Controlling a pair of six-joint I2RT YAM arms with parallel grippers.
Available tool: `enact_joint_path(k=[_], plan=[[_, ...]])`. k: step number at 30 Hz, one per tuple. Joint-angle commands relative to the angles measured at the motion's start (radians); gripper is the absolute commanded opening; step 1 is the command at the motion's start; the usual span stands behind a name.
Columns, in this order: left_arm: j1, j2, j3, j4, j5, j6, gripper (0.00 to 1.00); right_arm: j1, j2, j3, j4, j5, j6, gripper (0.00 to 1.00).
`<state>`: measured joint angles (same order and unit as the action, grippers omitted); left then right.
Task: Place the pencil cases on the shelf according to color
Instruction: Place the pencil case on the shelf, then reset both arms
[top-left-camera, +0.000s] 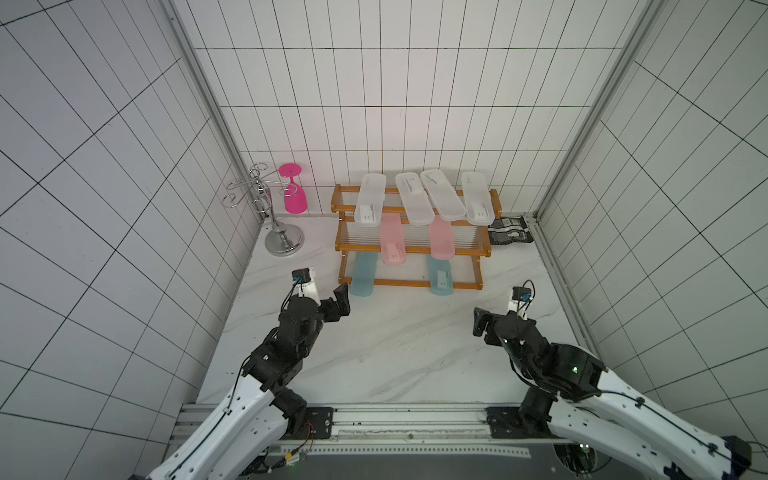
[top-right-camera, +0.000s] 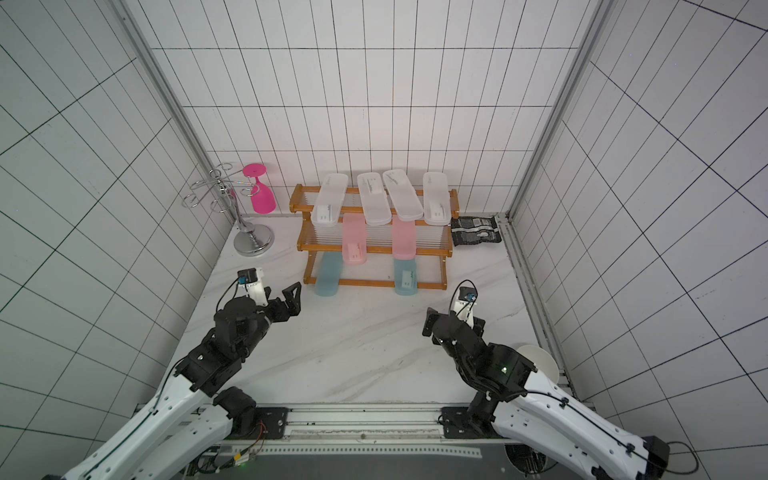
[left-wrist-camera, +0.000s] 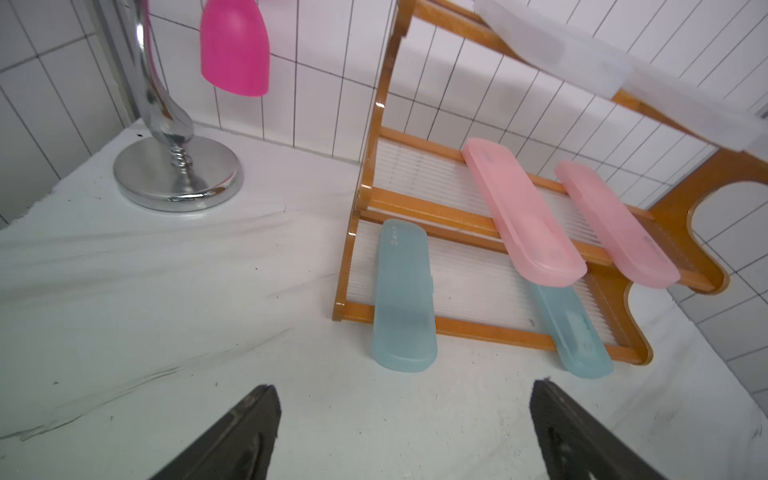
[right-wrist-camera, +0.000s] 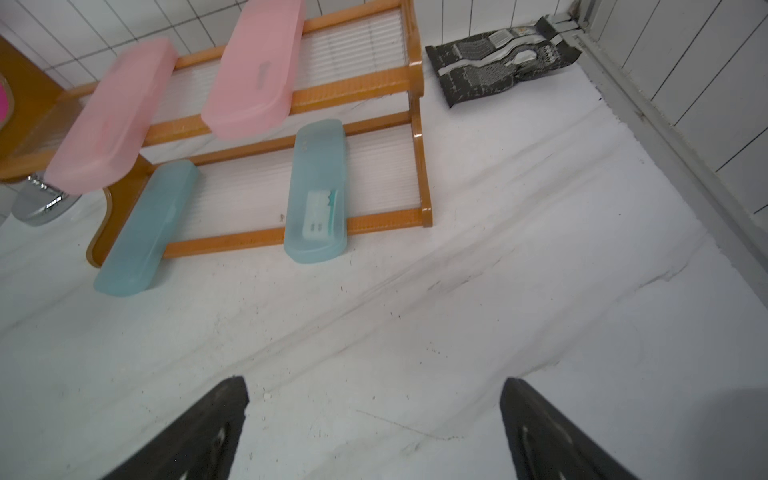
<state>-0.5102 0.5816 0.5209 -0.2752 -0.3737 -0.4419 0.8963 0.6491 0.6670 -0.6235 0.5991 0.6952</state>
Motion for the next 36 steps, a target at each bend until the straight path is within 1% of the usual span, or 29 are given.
enact_joint_path(k=[1,2,3,6,7,8,10,11,14,17,19,20,23,25,27,28,29,30,32,33,34,35,36], plan=[[0.017,-0.036,-0.080,0.150,-0.219,0.029,0.98,-0.176,0.068,0.018,0.145,-0.094,-0.198,0.99],[0.025,-0.025,-0.105,0.203,-0.250,0.069,0.98,-0.245,0.098,0.021,0.186,-0.128,-0.242,0.99],[0.032,-0.008,-0.109,0.216,-0.278,0.086,0.98,-0.308,0.127,0.027,0.222,-0.161,-0.270,0.99],[0.060,0.090,-0.093,0.267,-0.306,0.172,0.98,-0.548,0.242,0.048,0.307,-0.269,-0.285,0.99],[0.061,0.132,-0.090,0.295,-0.372,0.155,0.98,-0.629,0.280,0.046,0.340,-0.302,-0.289,0.99],[0.074,0.175,-0.096,0.347,-0.429,0.155,0.98,-0.690,0.317,0.043,0.378,-0.305,-0.300,0.99],[0.130,0.239,-0.121,0.463,-0.432,0.197,0.98,-0.754,0.374,0.019,0.469,-0.247,-0.336,0.99],[0.170,0.268,-0.128,0.499,-0.425,0.190,0.99,-0.775,0.401,0.000,0.528,-0.219,-0.357,0.99],[0.296,0.332,-0.130,0.547,-0.308,0.169,0.98,-0.823,0.480,-0.071,0.729,-0.189,-0.420,0.99],[0.372,0.451,-0.152,0.714,-0.291,0.210,0.98,-0.841,0.567,-0.131,0.909,-0.151,-0.478,0.99],[0.407,0.528,-0.164,0.822,-0.260,0.252,0.98,-0.848,0.629,-0.155,1.003,-0.134,-0.506,0.99],[0.421,0.566,-0.168,0.867,-0.257,0.254,0.98,-0.847,0.660,-0.166,1.053,-0.129,-0.522,0.99],[0.430,0.687,-0.193,1.017,-0.248,0.248,0.98,-0.850,0.750,-0.217,1.261,-0.116,-0.555,0.99],[0.432,0.783,-0.208,1.125,-0.233,0.271,0.98,-0.852,0.795,-0.232,1.348,-0.131,-0.563,0.99],[0.433,0.875,-0.222,1.243,-0.203,0.279,0.98,-0.855,0.832,-0.212,1.349,-0.159,-0.577,0.99],[0.433,0.912,-0.225,1.306,-0.151,0.316,0.98,-0.855,0.835,-0.196,1.315,-0.191,-0.583,0.99],[0.432,0.943,-0.220,1.323,-0.097,0.337,0.98,-0.858,0.840,-0.190,1.311,-0.222,-0.596,0.99],[0.431,0.961,-0.207,1.300,-0.074,0.338,0.98,-0.857,0.850,-0.196,1.338,-0.243,-0.607,0.99],[0.431,1.000,-0.199,1.341,-0.050,0.358,0.97,-0.862,0.852,-0.233,1.394,-0.314,-0.625,0.99],[0.431,1.007,-0.199,1.349,-0.045,0.362,0.98,-0.865,0.872,-0.270,1.474,-0.317,-0.623,0.99],[0.432,1.010,-0.193,1.340,-0.039,0.366,0.98,-0.871,0.907,-0.305,1.604,-0.314,-0.626,0.99],[0.431,1.008,-0.181,1.316,-0.021,0.372,0.98,-0.877,0.895,-0.302,1.581,-0.324,-0.621,0.99],[0.430,1.007,-0.161,1.275,0.002,0.381,0.99,-0.878,0.870,-0.276,1.473,-0.334,-0.610,0.99]])
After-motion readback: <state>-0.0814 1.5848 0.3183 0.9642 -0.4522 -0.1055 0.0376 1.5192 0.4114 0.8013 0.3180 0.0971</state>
